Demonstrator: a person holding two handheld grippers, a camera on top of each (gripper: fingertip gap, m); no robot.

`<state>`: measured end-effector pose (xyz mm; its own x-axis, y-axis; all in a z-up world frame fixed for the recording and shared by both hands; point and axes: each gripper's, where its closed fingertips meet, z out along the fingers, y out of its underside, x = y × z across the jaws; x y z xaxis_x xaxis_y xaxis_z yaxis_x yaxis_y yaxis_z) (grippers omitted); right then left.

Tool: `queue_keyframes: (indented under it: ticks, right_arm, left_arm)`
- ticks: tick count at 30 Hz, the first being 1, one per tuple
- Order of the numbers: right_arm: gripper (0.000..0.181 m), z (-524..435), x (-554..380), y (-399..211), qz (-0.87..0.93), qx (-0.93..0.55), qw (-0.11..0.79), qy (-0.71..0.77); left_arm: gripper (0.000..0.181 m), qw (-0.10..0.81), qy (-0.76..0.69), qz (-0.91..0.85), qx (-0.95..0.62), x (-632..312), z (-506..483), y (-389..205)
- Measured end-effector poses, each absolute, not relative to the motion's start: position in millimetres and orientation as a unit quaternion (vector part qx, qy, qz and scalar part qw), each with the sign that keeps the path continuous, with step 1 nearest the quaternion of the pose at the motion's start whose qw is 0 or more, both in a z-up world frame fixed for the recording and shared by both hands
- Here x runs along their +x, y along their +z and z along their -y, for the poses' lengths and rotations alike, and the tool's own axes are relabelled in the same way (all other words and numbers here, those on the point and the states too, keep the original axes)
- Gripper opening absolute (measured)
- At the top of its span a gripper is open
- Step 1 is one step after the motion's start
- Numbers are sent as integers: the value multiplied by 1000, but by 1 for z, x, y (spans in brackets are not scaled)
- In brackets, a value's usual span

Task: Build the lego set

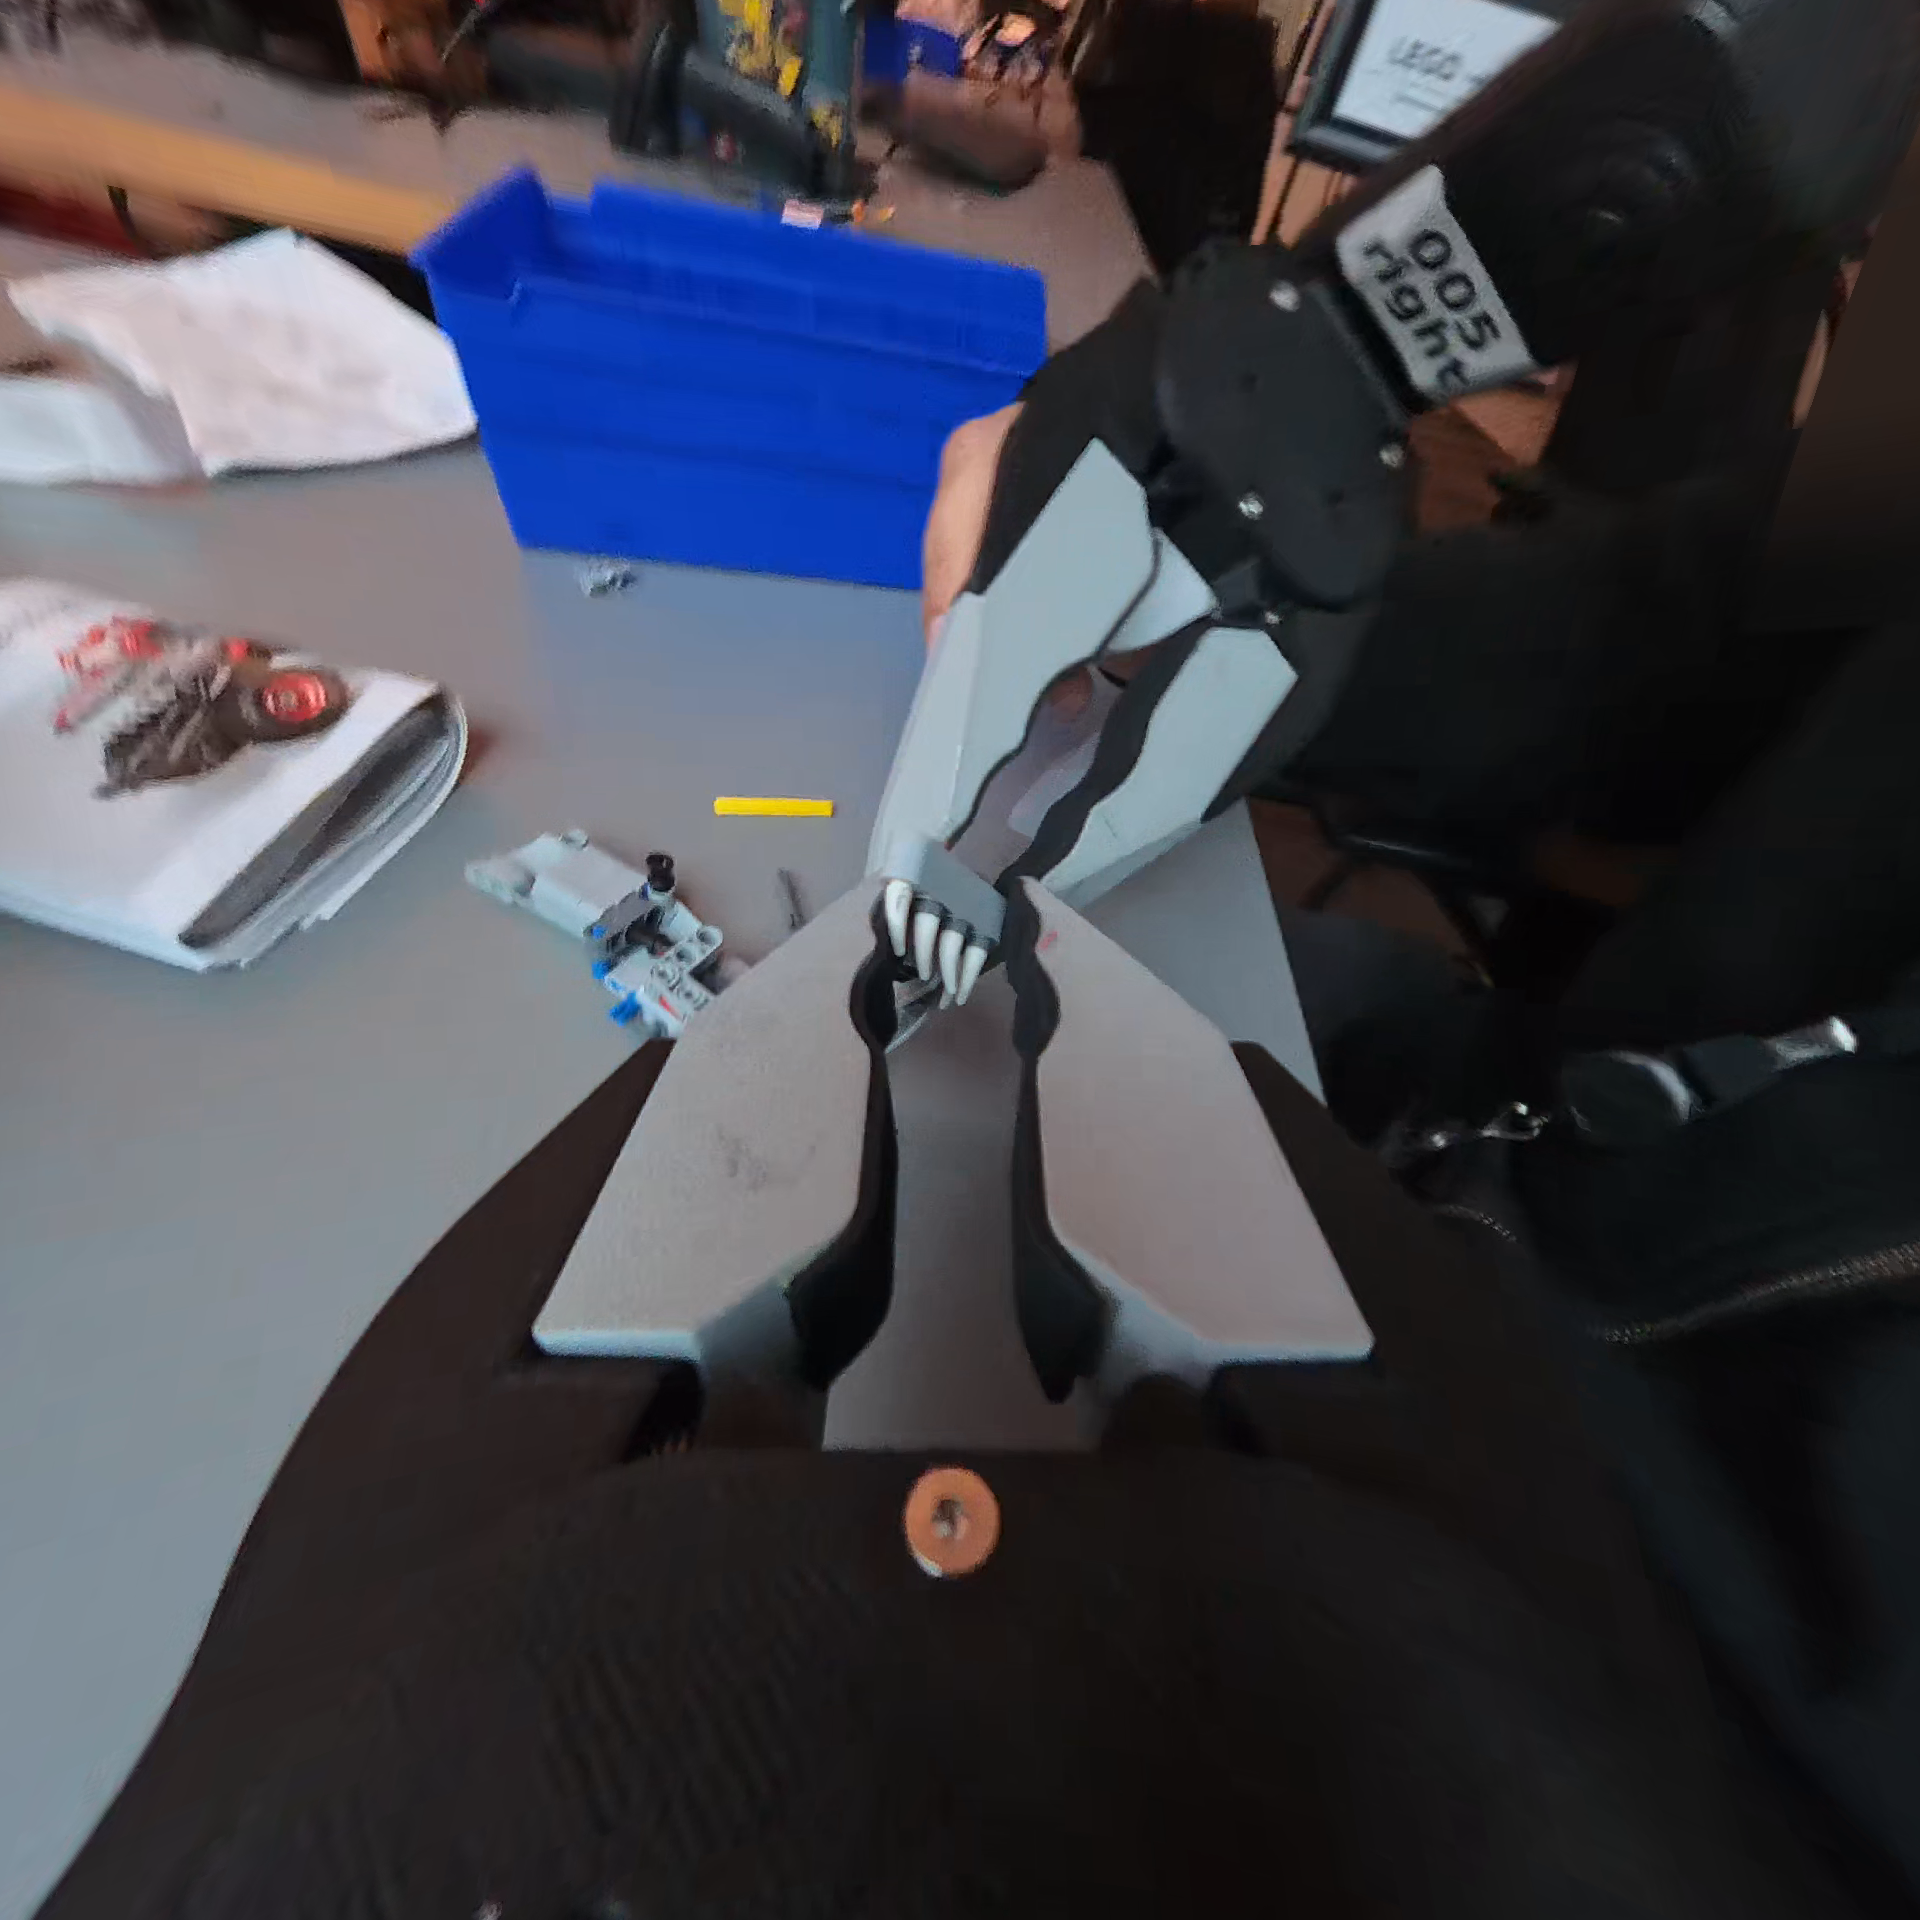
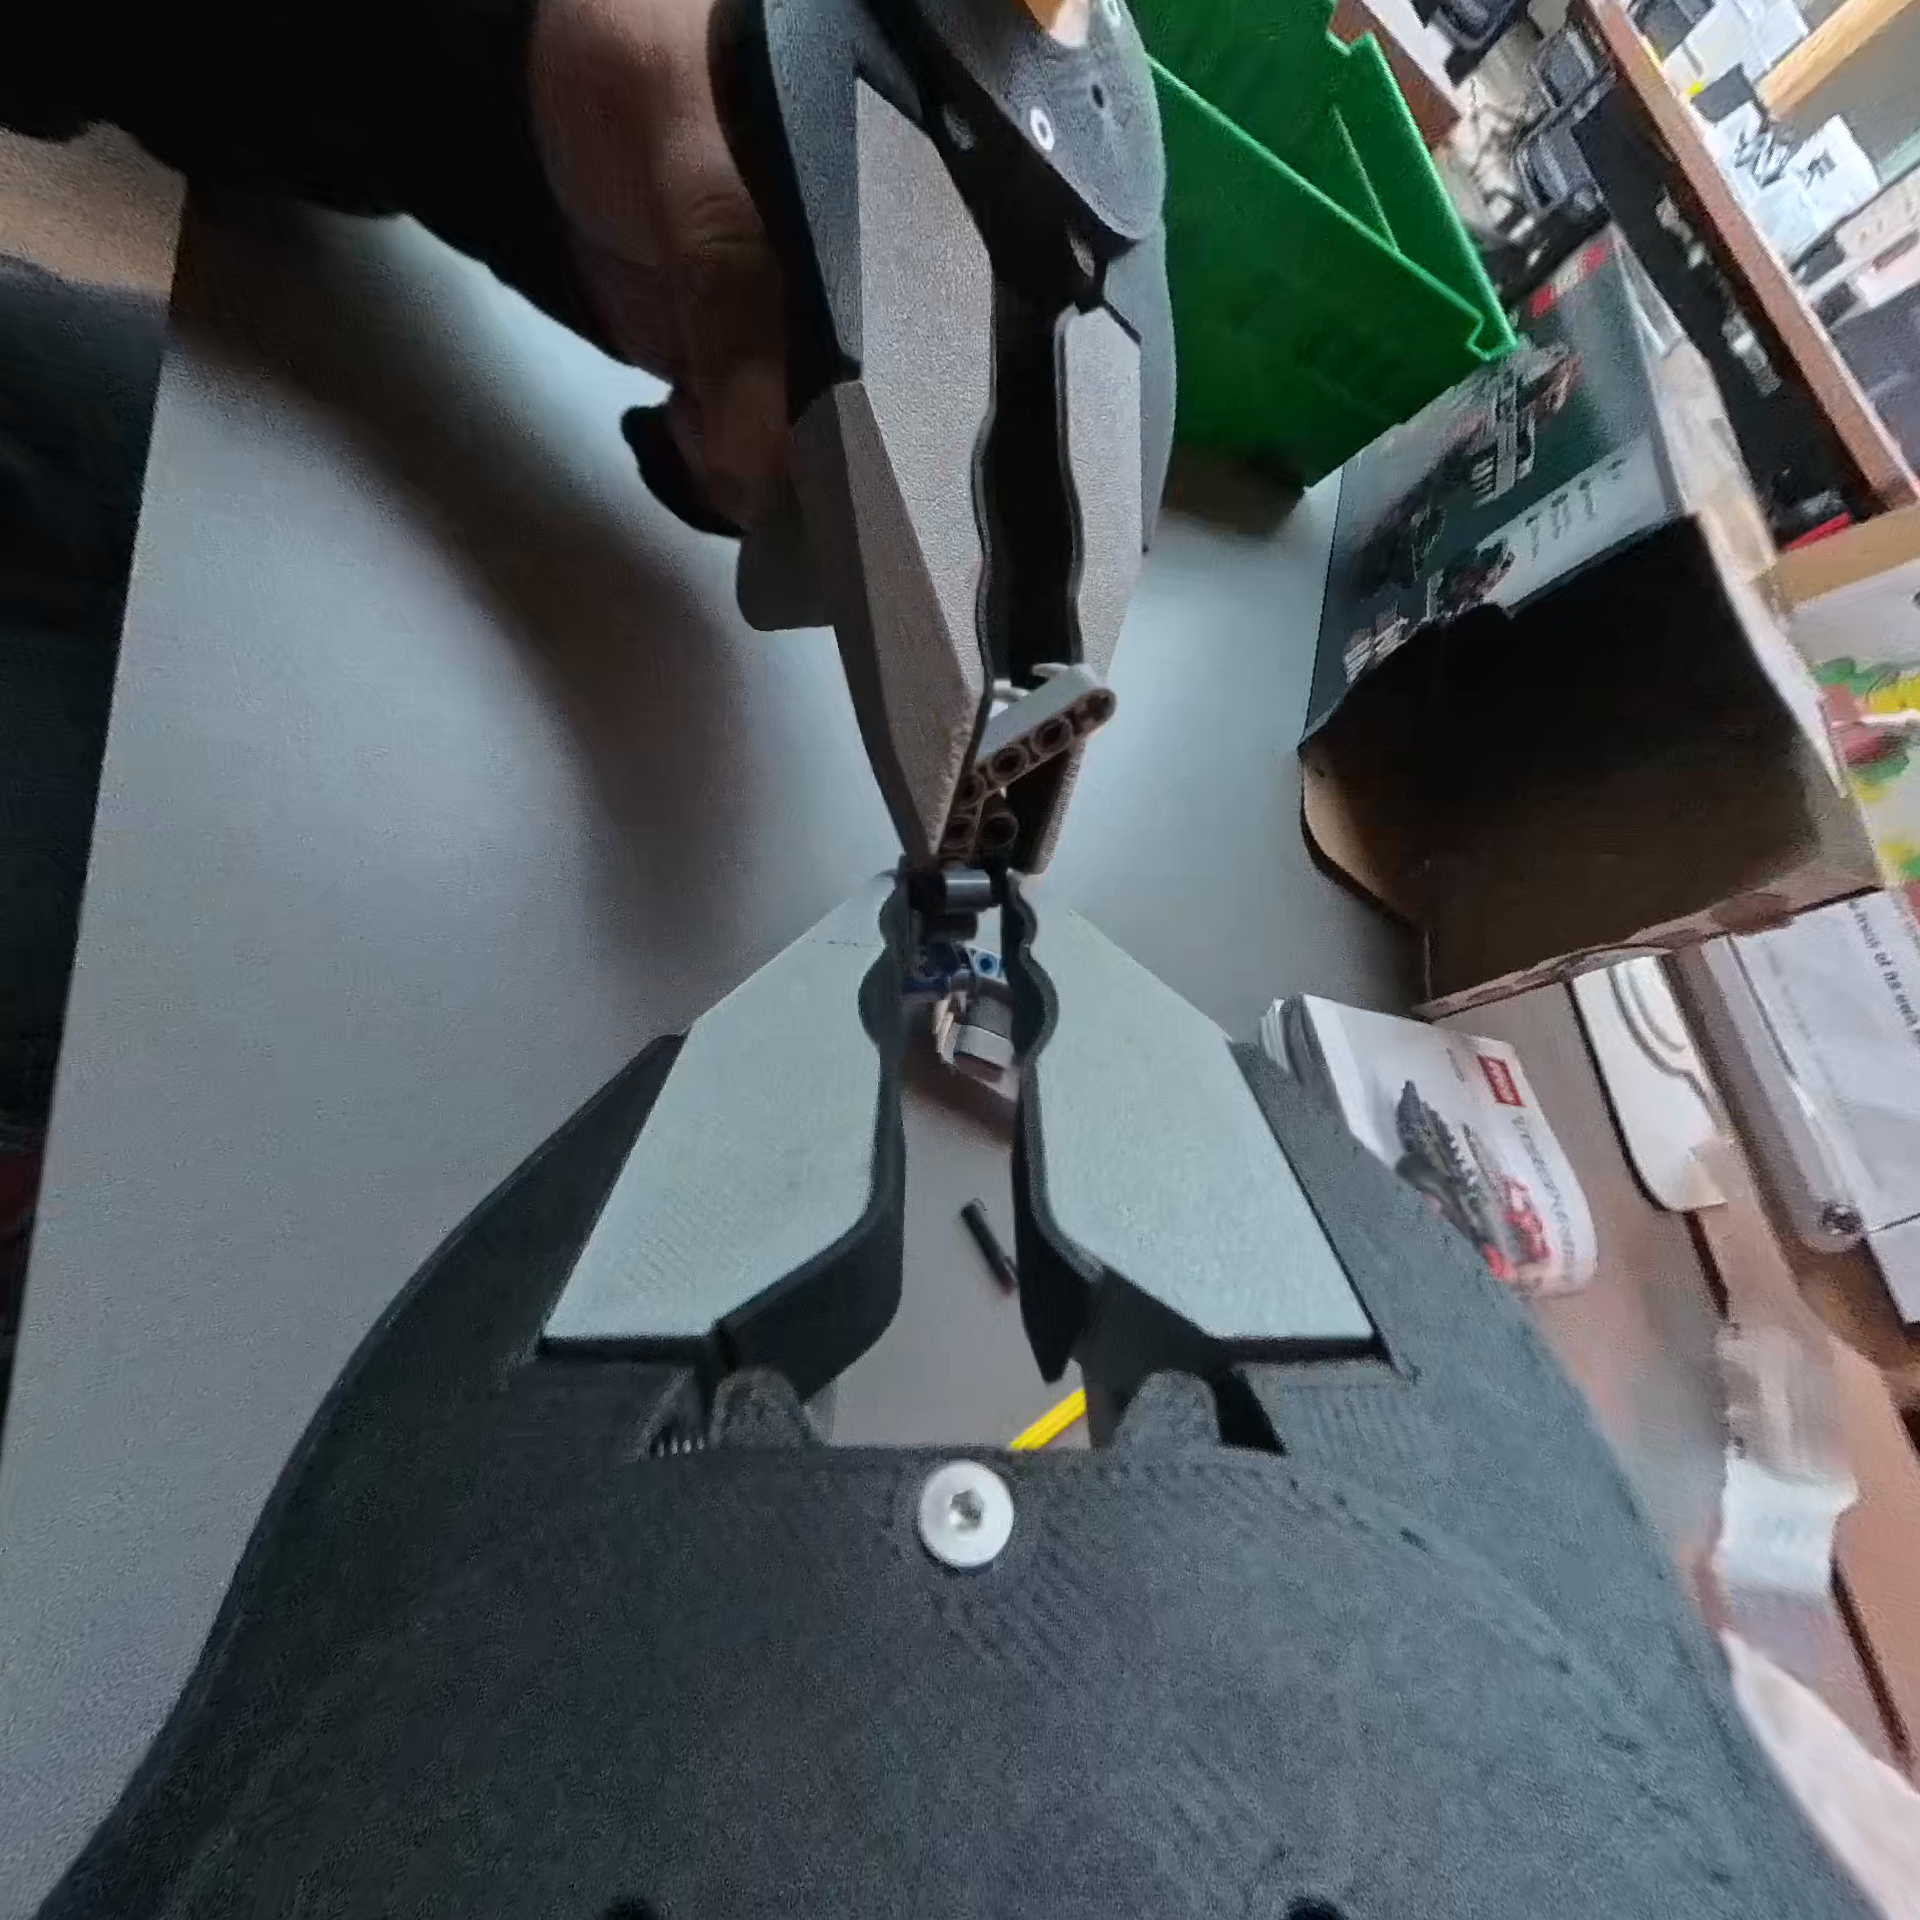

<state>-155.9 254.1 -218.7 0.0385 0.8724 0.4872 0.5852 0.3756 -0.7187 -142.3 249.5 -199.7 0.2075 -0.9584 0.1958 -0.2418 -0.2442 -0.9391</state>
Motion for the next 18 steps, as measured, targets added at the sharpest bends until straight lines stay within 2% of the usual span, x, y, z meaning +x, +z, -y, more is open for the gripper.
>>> queue_keyframes:
  ticks: [3, 7, 10, 18]
  right_arm:
    - [13, -259, -159, -221, 616, -597, 448, 252]
    - [12, -262, -163, -210, 506, -634, 372, 451]
    - [13, -272, -159, -196, 418, -631, 339, 558]
    - [13, -272, -164, -198, 388, -628, 331, 587]
  left_arm:
    - [17, 368, -454, -417, -696, -143, -257, -202]
    - [31, 352, -473, -396, -704, -151, -266, -204]
    - [26, 305, -509, -392, -703, -152, -259, -207]
    - [15, 322, -494, -388, -708, -149, -264, -210]
